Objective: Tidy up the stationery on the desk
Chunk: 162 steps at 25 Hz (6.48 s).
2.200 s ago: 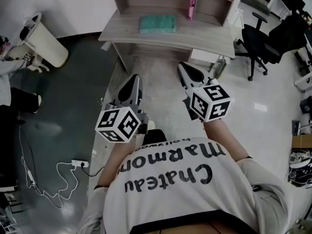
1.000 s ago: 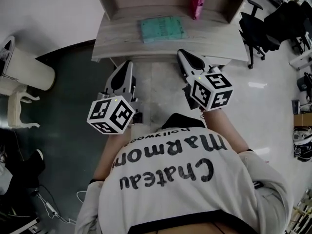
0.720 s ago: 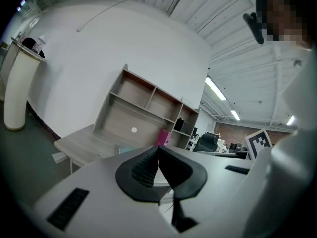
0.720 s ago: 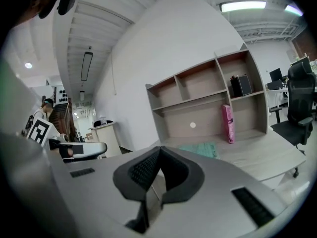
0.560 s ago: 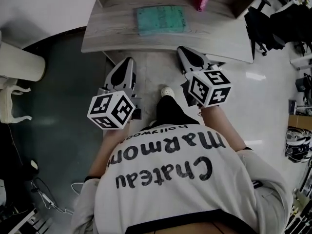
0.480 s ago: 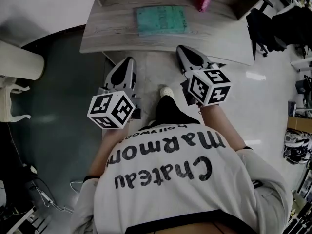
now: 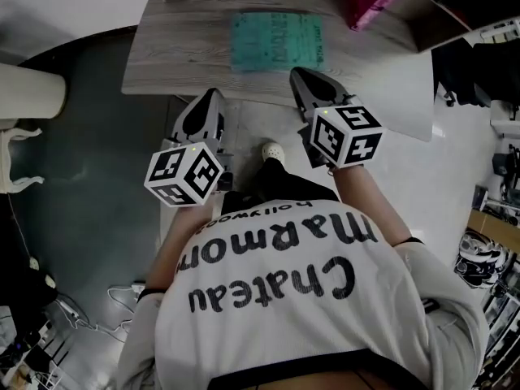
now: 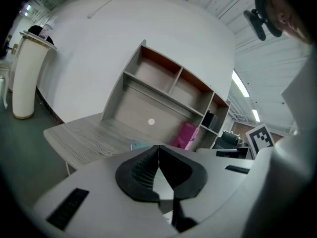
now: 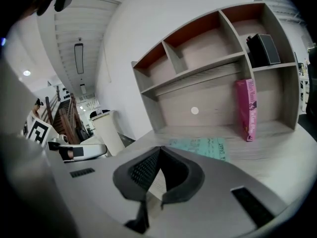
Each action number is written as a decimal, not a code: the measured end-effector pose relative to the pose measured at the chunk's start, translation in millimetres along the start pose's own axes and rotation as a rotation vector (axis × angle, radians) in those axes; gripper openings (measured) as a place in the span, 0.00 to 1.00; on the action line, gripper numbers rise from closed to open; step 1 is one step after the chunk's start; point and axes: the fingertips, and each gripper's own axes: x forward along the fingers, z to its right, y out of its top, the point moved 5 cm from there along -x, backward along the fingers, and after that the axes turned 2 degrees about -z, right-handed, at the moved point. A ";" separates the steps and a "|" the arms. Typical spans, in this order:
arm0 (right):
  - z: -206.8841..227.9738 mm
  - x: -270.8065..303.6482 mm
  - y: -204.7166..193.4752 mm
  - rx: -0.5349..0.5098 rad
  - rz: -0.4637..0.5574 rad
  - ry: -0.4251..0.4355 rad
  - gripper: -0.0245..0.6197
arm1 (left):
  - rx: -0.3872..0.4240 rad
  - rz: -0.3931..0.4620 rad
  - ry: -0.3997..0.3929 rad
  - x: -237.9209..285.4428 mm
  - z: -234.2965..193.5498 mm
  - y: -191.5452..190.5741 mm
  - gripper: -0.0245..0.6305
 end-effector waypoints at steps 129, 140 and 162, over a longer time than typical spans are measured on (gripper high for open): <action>61.2 90.8 -13.2 -0.838 -0.065 -0.518 0.31 | -0.278 -0.307 -0.139 185.2 32.9 91.9 0.07; 92.3 72.3 4.0 -0.612 -0.009 -0.525 0.30 | -0.260 -0.220 -0.163 176.9 40.5 102.6 0.07; 160.3 34.7 24.2 -0.245 0.110 -0.539 0.30 | -0.117 -0.191 -0.239 163.7 79.2 62.1 0.07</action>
